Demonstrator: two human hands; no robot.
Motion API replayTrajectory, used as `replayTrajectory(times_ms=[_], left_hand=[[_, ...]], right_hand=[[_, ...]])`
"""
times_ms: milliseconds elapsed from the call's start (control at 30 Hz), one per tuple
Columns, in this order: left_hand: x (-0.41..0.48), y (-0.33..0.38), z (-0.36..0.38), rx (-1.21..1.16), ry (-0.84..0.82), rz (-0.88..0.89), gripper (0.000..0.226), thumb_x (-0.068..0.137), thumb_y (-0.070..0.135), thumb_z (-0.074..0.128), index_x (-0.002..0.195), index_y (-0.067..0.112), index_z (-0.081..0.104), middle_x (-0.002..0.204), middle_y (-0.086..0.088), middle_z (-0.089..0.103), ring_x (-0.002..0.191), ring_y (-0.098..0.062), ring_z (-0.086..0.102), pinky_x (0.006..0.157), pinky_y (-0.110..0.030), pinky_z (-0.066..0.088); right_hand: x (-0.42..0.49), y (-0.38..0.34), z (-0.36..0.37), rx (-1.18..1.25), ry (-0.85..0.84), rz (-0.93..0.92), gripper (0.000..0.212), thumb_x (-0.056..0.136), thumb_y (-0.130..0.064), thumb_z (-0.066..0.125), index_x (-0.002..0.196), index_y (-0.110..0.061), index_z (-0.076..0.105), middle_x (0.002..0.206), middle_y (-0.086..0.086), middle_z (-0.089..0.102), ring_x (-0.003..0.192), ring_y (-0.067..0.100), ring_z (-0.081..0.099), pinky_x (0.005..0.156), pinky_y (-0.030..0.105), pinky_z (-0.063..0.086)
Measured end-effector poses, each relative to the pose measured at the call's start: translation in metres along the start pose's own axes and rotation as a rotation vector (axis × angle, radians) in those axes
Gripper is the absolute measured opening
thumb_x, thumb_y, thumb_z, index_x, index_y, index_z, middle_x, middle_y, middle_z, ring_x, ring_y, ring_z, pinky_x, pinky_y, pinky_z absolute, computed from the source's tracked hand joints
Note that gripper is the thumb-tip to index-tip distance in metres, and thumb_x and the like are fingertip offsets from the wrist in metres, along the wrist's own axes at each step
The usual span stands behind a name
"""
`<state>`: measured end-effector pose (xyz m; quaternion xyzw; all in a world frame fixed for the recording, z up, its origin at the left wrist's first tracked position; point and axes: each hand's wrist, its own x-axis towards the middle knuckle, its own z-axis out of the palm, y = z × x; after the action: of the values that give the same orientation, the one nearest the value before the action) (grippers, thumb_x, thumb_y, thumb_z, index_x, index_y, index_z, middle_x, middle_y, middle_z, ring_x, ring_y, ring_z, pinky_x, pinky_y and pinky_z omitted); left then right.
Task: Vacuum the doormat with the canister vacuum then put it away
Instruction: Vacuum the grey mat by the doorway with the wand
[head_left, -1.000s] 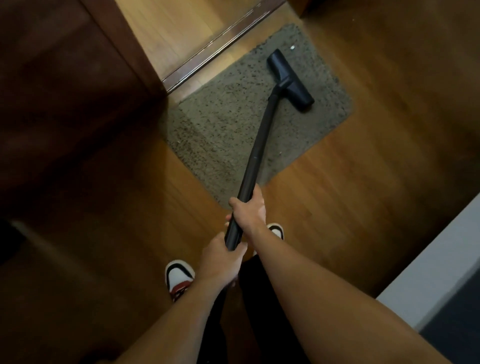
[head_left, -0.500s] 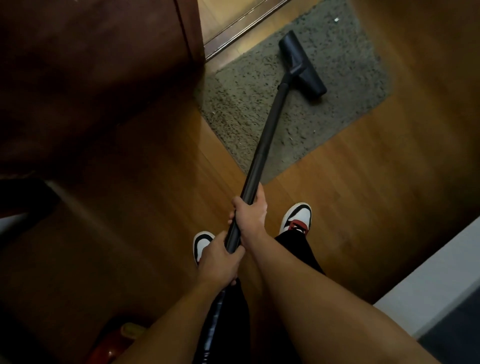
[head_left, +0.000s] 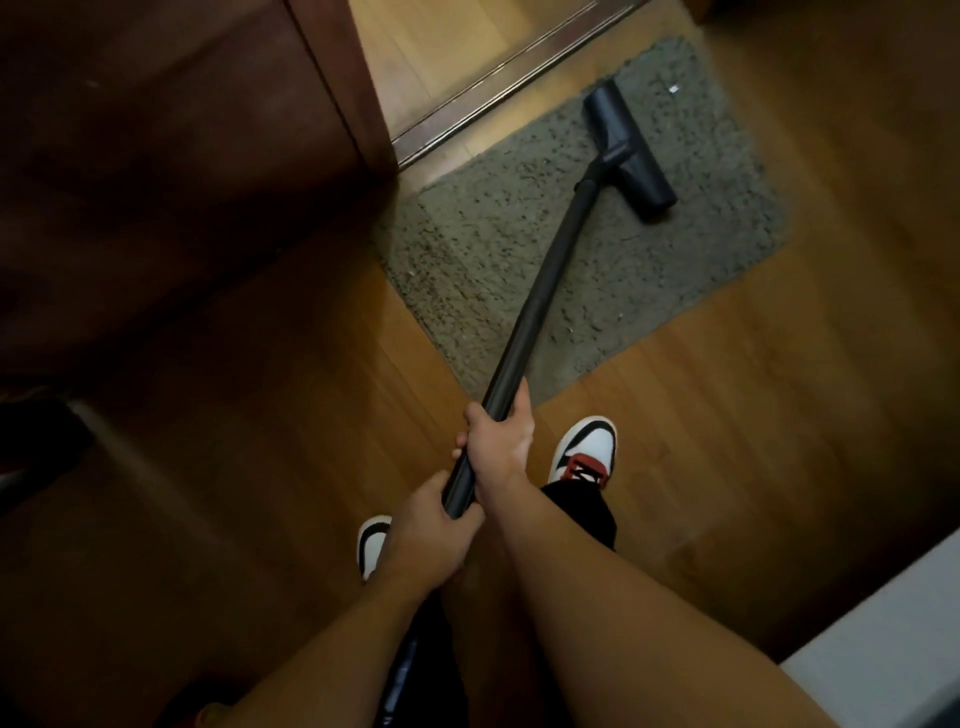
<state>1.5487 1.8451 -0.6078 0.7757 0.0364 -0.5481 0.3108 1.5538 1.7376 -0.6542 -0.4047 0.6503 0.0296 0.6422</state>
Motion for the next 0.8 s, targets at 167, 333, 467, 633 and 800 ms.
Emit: replayTrajectory(times_ms=[167, 333, 467, 633, 800], left_hand=[[0.024, 0.052, 0.029, -0.013, 0.01, 0.021, 0.012, 0.086, 0.038, 0.069, 0.089, 0.027, 0.063, 0.072, 0.0, 0.067, 0.058, -0.01, 0.063, 0.051, -0.022, 0.045], [0.048, 0.102, 0.054, -0.055, -0.038, -0.004, 0.015, 0.089, 0.041, 0.065, 0.088, 0.027, 0.061, 0.063, -0.005, 0.063, 0.043, -0.017, 0.058, 0.043, -0.026, 0.046], [0.06, 0.131, 0.068, -0.122, -0.057, -0.014, 0.017, 0.09, 0.039, 0.067, 0.088, 0.023, 0.062, 0.065, -0.008, 0.062, 0.042, -0.019, 0.054, 0.043, -0.026, 0.046], [0.064, 0.147, 0.073, -0.133, -0.052, -0.018, 0.024, 0.089, 0.042, 0.067, 0.087, 0.019, 0.061, 0.065, -0.012, 0.061, 0.044, -0.023, 0.053, 0.044, -0.028, 0.047], [0.048, 0.136, 0.066, -0.141, -0.069, -0.04, 0.022, 0.091, 0.037, 0.066, 0.086, 0.016, 0.059, 0.056, -0.002, 0.058, 0.04, -0.017, 0.051, 0.042, -0.026, 0.044]], right_hand=[[0.034, -0.047, -0.03, -0.025, 0.008, -0.021, 0.077, 0.096, -0.008, 0.057, 0.155, -0.044, 0.024, 0.078, 0.005, 0.056, 0.046, 0.016, 0.051, 0.047, 0.029, 0.05], [0.069, -0.087, -0.055, -0.074, 0.022, -0.048, 0.076, 0.094, -0.009, 0.057, 0.155, -0.042, 0.025, 0.077, 0.005, 0.056, 0.046, 0.016, 0.053, 0.049, 0.031, 0.051], [0.087, -0.114, -0.07, -0.078, 0.014, -0.042, 0.077, 0.096, -0.01, 0.057, 0.157, -0.041, 0.021, 0.081, 0.003, 0.059, 0.044, 0.013, 0.052, 0.049, 0.028, 0.05], [0.092, -0.129, -0.076, -0.092, -0.002, -0.044, 0.077, 0.097, -0.011, 0.058, 0.157, -0.04, 0.021, 0.083, 0.003, 0.059, 0.043, 0.012, 0.051, 0.048, 0.028, 0.05], [0.08, -0.113, -0.071, -0.106, 0.002, -0.034, 0.076, 0.096, -0.011, 0.058, 0.156, -0.041, 0.022, 0.079, 0.004, 0.059, 0.043, 0.012, 0.052, 0.05, 0.03, 0.052]])
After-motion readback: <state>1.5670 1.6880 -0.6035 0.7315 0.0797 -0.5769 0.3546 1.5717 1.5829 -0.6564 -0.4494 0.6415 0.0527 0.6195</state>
